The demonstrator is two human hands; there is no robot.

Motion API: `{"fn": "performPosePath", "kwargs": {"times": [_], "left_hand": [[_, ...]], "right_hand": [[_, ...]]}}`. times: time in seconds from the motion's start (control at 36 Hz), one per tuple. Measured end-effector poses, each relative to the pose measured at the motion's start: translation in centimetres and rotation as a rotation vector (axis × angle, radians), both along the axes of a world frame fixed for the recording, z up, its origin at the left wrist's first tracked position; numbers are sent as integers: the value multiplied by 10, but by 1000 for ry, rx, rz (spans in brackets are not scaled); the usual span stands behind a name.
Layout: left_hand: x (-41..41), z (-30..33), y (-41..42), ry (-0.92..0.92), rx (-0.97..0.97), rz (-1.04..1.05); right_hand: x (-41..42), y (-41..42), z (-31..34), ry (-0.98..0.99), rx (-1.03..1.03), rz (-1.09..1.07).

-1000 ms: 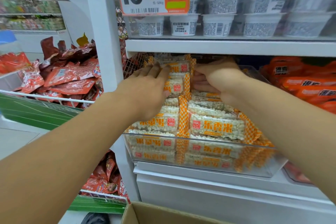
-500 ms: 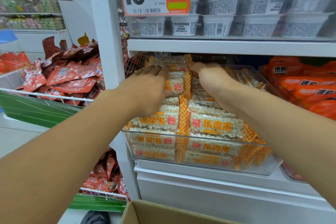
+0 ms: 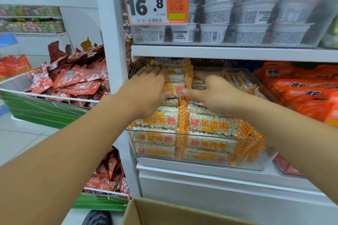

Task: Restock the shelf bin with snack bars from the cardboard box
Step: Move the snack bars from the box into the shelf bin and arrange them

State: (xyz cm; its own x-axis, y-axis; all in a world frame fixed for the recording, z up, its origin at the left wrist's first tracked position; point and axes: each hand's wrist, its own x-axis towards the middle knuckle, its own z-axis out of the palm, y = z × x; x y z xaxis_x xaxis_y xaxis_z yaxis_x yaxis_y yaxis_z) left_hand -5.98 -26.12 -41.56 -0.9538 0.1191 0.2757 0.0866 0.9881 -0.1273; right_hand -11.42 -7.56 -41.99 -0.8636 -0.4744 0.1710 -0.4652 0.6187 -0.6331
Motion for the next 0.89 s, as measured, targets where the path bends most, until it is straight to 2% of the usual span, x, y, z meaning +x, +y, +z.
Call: {"fn": "performPosePath", "kwargs": {"times": [0.28,0.36,0.42,0.47,0.53,0.56,0.61,0.67,0.72,0.78,0.81,0.89], "left_hand": [[15,-1,1,19,51,-55],[29,0,5,62,88,-77],[45,0,8,198,114,-140],[67,-2,14,416,170,-278],[90,-12,17,569,226,-402],[100,-26,18,563,251,-452],[118,-61,24,377,213,-500],[130,-111,27,-75,59,-399],[137,-172,19,-530,-15,-167],[151,-229,14,-777,77,8],[158,-253,14,-830,141,64],[182,-314,20,-913,294,118]], "right_hand": [[15,15,-2,185,111,-107],[26,20,-1,347,191,-117],[39,25,-1,568,212,-102],[60,31,-1,786,178,-6],[87,35,-10,882,96,136],[99,38,-21,846,71,229],[120,42,-57,633,159,410],[135,45,-105,257,476,547],[142,55,-164,-129,825,607],[146,67,-228,-413,1013,559],[148,72,-258,-488,1015,471],[166,83,-326,-575,790,130]]}}
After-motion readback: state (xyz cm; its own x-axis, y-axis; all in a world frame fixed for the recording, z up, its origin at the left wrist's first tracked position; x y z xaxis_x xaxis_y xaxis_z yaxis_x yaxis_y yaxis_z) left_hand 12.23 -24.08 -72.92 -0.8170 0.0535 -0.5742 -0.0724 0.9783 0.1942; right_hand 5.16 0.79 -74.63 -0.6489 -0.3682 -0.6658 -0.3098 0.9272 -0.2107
